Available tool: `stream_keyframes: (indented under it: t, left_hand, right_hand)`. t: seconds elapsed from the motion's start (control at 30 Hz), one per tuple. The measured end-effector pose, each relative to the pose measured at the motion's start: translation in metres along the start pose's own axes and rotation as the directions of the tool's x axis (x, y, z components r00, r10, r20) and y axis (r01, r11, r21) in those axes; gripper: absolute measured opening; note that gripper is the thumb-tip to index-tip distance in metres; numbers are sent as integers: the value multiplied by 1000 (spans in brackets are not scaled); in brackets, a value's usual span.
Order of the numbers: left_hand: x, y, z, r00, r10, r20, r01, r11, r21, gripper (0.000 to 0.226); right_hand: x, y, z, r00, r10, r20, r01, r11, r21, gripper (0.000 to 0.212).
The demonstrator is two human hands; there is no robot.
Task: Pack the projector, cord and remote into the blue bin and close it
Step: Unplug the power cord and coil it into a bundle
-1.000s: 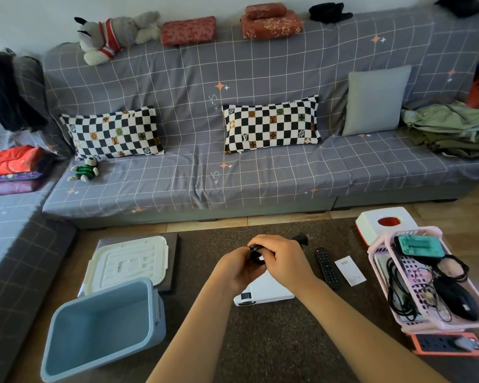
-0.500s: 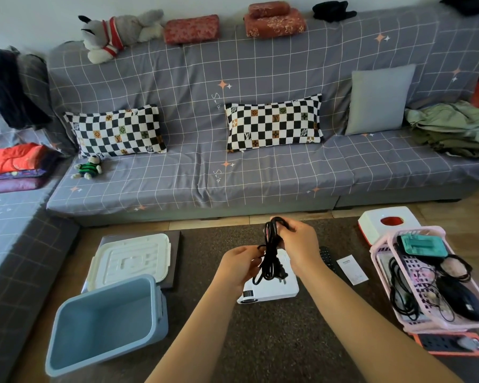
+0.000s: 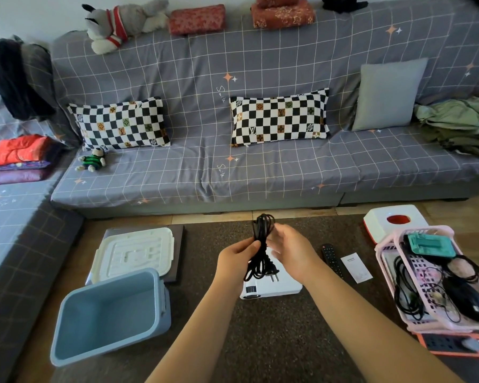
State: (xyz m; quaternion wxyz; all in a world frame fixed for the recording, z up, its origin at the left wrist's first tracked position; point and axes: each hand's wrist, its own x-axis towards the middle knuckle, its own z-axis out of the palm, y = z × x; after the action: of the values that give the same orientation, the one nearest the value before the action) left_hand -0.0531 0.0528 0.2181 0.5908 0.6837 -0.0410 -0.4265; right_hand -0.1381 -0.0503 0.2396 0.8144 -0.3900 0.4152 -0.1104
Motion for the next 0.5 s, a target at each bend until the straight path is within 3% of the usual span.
stream_keyframes:
  t: [0.07, 0.13, 0.23, 0.5]
  left_hand:
    - [3, -3, -2, 997, -72, 12, 73, 985, -156, 27]
    - [5, -5, -2, 990, -127, 62, 140, 950, -281, 27]
    - [9, -6, -5, 980, -177, 94, 199, 914, -355, 28]
    - [11, -13, -21, 965, -250, 84, 264, 910, -321, 27]
  right_hand:
    - [2, 7, 1, 999, 32, 39, -17, 943, -331, 22]
    - [3, 16, 4, 996, -9, 84, 47, 890, -453, 20]
    - [6, 25, 8, 997, -51, 62, 74, 885, -459, 25]
    - [22, 42, 20, 997, 38, 62, 2, 841, -541, 29]
